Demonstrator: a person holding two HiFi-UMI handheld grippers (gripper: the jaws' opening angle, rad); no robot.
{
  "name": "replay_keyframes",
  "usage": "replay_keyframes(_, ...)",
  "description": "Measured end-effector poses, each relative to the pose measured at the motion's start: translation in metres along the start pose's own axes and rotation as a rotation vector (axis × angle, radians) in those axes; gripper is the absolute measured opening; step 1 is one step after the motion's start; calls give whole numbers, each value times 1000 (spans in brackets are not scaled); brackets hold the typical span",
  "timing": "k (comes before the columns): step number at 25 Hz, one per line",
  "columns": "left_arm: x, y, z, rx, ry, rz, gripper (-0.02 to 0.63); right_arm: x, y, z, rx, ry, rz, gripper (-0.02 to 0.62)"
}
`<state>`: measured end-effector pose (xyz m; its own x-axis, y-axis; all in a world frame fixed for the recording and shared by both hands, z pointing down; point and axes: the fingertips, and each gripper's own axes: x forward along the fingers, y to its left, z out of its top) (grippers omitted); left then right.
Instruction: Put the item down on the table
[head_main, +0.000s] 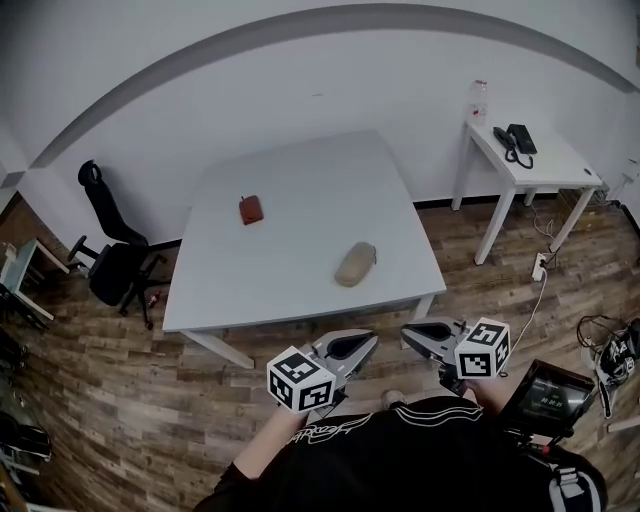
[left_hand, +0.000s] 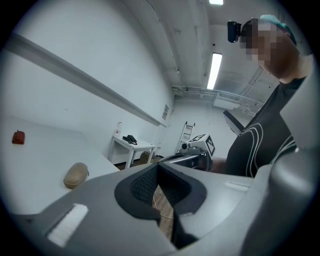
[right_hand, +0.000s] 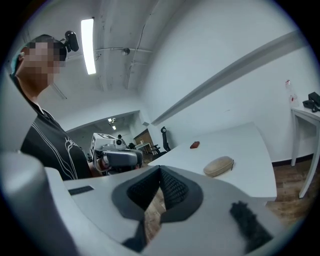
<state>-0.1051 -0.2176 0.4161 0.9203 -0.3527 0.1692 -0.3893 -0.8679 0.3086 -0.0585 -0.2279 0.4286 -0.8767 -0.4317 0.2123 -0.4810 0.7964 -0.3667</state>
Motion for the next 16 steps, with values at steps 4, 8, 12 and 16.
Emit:
replay_keyframes(4, -4, -10, -3, 28, 28, 5, 6, 0, 9, 1, -13, -5, 12, 8)
replay_keyframes(8, -11, -14, -1, 70, 26, 25, 6, 9, 19, 4, -27, 3, 37, 8)
replay_keyframes(12, -23, -17, -6, 79, 26, 59, 6, 14, 34, 2, -40, 6, 56, 8)
replay_keyframes(16, -32, -19, -8, 78, 26, 74, 6, 15, 46, 1, -51, 2, 62, 8)
